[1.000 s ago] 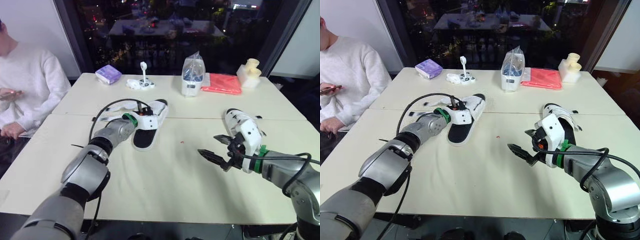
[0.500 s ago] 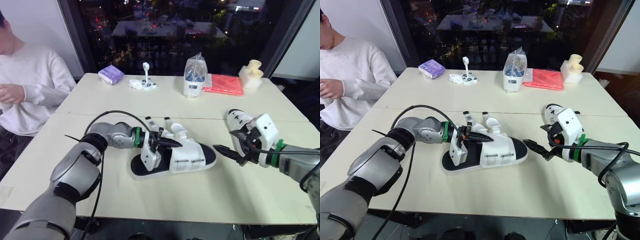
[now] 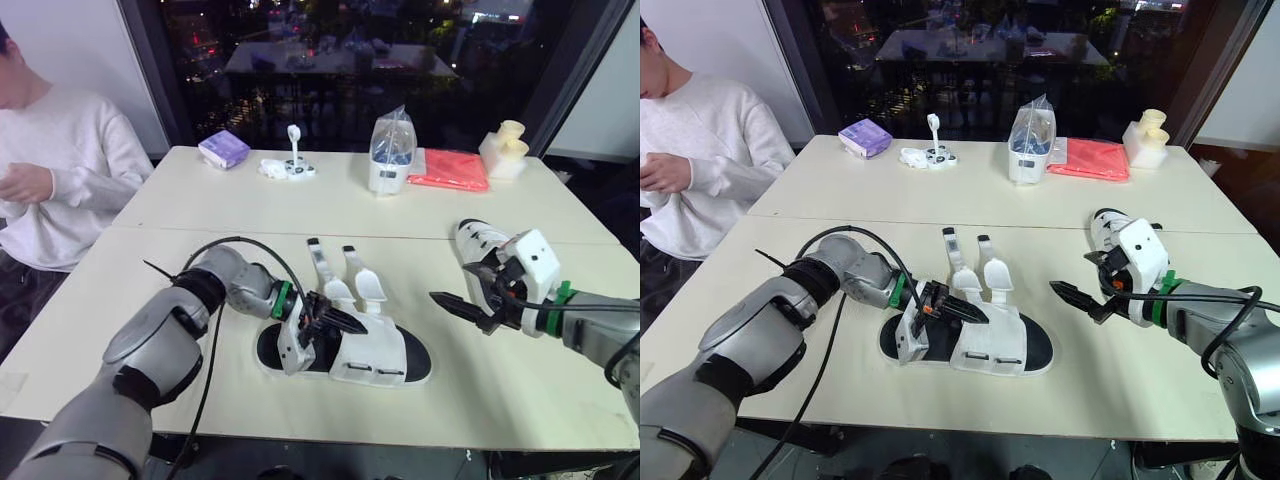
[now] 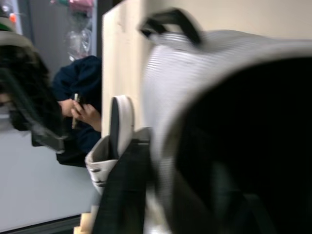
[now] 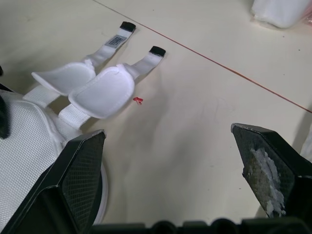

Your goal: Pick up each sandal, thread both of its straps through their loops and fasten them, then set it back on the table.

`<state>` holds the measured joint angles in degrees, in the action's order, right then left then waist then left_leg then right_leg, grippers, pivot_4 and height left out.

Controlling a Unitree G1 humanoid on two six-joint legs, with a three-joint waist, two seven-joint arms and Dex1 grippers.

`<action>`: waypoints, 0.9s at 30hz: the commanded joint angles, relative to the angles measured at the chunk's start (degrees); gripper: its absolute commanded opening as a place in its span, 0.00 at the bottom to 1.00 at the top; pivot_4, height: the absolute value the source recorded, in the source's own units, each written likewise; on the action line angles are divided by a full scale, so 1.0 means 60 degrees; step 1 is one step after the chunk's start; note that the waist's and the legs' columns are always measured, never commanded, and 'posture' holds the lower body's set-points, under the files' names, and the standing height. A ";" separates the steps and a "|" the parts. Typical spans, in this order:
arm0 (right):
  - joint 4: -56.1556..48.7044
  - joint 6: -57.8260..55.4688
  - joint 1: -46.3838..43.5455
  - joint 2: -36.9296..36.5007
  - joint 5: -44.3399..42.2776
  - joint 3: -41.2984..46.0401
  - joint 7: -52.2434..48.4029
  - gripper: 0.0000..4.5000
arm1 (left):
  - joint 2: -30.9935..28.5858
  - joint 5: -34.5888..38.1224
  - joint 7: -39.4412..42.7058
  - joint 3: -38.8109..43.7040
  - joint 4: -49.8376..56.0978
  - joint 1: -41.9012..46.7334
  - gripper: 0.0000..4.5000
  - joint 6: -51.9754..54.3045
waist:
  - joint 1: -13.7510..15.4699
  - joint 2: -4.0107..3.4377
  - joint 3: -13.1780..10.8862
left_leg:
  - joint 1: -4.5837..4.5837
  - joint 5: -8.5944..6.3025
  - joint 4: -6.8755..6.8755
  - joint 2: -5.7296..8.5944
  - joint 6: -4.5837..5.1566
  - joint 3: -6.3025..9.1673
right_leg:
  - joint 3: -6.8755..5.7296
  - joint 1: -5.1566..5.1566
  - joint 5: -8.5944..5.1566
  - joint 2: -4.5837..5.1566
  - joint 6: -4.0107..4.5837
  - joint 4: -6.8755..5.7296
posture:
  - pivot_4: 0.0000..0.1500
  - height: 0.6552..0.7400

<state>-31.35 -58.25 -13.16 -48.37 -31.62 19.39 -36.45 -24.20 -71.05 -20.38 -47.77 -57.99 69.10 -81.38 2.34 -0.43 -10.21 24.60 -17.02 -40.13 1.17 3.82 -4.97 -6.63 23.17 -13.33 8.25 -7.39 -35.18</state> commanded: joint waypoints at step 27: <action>0.1865 0.5474 0.1127 -0.0566 0.1405 -0.1959 -0.3109 0.14 | -0.2259 0.7298 1.8675 1.2136 -1.0335 0.2208 1.00 0.6416 | -0.0519 0.0072 0.0005 | -0.0024 -0.0021 -0.0002 0.0005 0.0036 -0.0123 | -0.0048 0.0051 -0.0011 0.0073 -0.0020 -0.0073 | 1.00 1.00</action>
<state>-19.04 -27.01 -6.60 -52.24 -21.82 7.22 -53.67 -37.34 -29.74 91.18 23.71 -119.05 82.53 -46.72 -0.78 0.00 -10.18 24.44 -17.15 -40.14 1.20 4.03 -5.70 -6.92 23.47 -13.40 8.68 -7.52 -35.62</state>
